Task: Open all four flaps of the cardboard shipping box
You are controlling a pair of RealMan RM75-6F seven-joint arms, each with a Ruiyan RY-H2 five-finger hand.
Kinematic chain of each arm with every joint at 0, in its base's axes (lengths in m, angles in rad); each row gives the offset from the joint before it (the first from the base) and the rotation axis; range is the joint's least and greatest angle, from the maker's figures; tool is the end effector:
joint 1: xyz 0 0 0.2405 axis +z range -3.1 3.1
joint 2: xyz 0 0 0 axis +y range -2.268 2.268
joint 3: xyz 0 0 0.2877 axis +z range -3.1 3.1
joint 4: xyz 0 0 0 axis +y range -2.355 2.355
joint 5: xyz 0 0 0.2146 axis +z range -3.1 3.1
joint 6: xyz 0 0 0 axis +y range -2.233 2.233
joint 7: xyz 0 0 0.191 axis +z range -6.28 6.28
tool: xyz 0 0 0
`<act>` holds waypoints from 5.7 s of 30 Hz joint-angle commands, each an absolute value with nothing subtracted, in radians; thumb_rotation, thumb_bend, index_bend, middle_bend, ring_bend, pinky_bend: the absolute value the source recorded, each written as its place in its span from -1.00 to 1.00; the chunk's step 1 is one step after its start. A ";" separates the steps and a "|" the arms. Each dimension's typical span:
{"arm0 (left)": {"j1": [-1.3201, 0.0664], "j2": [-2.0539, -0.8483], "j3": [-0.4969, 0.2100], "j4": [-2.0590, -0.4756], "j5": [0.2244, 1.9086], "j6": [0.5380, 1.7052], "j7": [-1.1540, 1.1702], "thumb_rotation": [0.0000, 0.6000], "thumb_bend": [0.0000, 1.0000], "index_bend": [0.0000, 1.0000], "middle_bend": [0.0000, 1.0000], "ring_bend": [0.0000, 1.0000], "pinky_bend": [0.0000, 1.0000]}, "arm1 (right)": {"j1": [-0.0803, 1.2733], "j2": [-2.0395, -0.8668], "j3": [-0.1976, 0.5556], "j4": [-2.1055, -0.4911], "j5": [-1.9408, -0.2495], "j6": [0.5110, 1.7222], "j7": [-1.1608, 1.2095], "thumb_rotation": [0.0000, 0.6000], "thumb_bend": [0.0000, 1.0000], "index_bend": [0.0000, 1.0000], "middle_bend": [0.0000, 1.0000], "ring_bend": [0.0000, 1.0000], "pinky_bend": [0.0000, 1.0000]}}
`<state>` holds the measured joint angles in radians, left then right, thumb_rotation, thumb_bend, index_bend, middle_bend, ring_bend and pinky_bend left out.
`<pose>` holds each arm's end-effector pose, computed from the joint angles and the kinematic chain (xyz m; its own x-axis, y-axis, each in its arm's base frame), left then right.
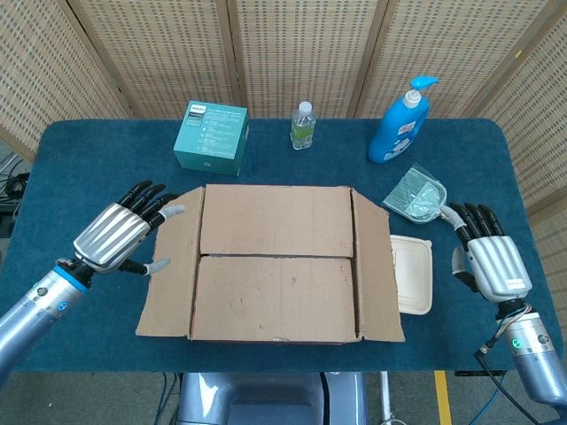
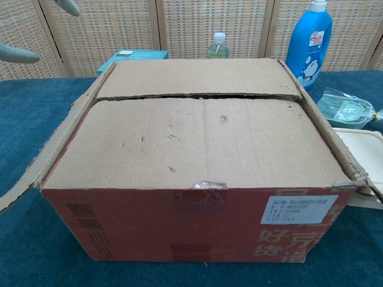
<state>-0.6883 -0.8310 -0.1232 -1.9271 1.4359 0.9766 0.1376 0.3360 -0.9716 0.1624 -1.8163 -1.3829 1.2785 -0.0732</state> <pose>-0.1381 0.3642 0.1602 0.6107 0.1018 0.7853 0.6976 -0.5385 -0.4727 -0.2525 -0.3222 0.1886 0.3940 -0.0124 0.9190 -0.9061 -0.1727 0.3862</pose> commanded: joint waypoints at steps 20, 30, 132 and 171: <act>-0.803 -1.107 -0.179 -1.847 1.208 0.913 0.355 0.23 -0.48 -1.00 -1.00 -1.00 -1.00 | 0.332 -0.979 0.163 -1.791 -1.372 1.274 -0.057 1.00 0.65 -0.90 -0.80 -1.00 -0.94; -0.842 -1.200 -0.180 -1.799 1.150 0.908 0.409 0.24 -0.49 -1.00 -1.00 -1.00 -1.00 | 0.325 -0.972 0.164 -1.785 -1.366 1.280 -0.048 1.00 0.65 -0.90 -0.80 -1.00 -0.94; -1.014 -1.259 -0.343 -1.472 0.824 0.868 0.471 0.25 -0.46 -1.00 -1.00 -1.00 -1.00 | 0.292 -0.939 0.167 -1.804 -1.369 1.307 -0.031 1.00 0.65 -0.90 -0.79 -1.00 -0.94; -0.896 -1.090 -0.211 -1.866 1.001 0.722 0.138 -0.33 -0.05 -0.37 -1.00 -1.00 -1.00 | 0.281 -0.940 0.162 -1.810 -1.375 1.315 -0.024 1.00 0.65 -0.90 -0.78 -1.00 -0.94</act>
<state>-0.8947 -1.0893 -0.2122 -1.8642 0.9997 0.7226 0.1373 0.2807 -0.9400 0.1621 -1.8107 -1.3751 1.3154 -0.0242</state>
